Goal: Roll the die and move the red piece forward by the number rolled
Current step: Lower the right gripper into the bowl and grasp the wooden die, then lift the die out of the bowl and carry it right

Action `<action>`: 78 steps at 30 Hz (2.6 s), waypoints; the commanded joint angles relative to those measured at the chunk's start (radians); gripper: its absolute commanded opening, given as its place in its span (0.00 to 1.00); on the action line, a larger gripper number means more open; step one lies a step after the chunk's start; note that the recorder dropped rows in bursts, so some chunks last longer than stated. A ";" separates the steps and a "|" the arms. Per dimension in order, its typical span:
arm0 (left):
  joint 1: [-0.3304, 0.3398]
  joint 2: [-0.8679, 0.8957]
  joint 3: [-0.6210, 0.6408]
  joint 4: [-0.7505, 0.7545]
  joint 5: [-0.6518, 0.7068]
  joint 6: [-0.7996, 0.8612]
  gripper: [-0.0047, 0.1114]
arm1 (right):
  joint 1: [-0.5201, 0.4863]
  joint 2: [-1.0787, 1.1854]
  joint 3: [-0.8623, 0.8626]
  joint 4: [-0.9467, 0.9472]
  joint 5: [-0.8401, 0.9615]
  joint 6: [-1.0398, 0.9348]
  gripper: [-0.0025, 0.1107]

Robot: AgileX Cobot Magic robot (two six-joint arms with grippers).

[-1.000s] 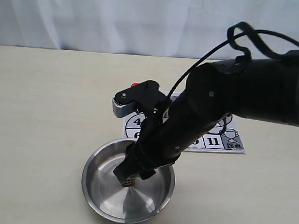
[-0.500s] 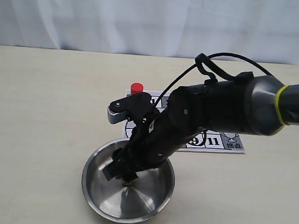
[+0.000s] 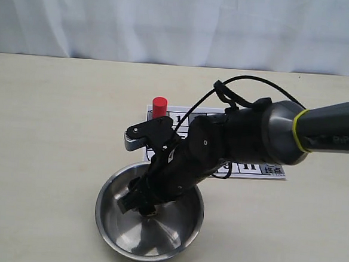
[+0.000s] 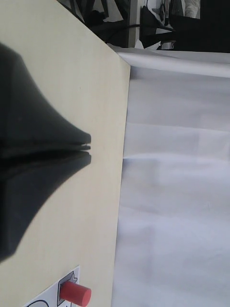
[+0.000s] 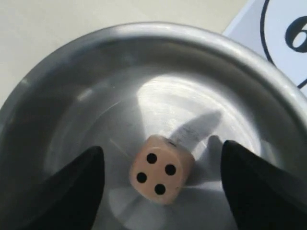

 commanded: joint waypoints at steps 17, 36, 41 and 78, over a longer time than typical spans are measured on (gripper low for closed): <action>0.000 -0.001 -0.005 0.001 -0.013 0.000 0.04 | 0.002 0.038 -0.005 0.001 -0.040 -0.009 0.44; 0.000 -0.001 -0.005 0.001 -0.013 0.000 0.04 | 0.002 -0.111 -0.005 0.001 0.067 0.000 0.06; 0.000 -0.001 -0.005 0.001 -0.013 0.000 0.04 | -0.004 -0.194 -0.005 -0.042 0.105 -0.001 0.06; 0.000 -0.001 -0.005 0.001 -0.013 0.000 0.04 | -0.826 -0.285 -0.003 -0.746 0.376 0.468 0.06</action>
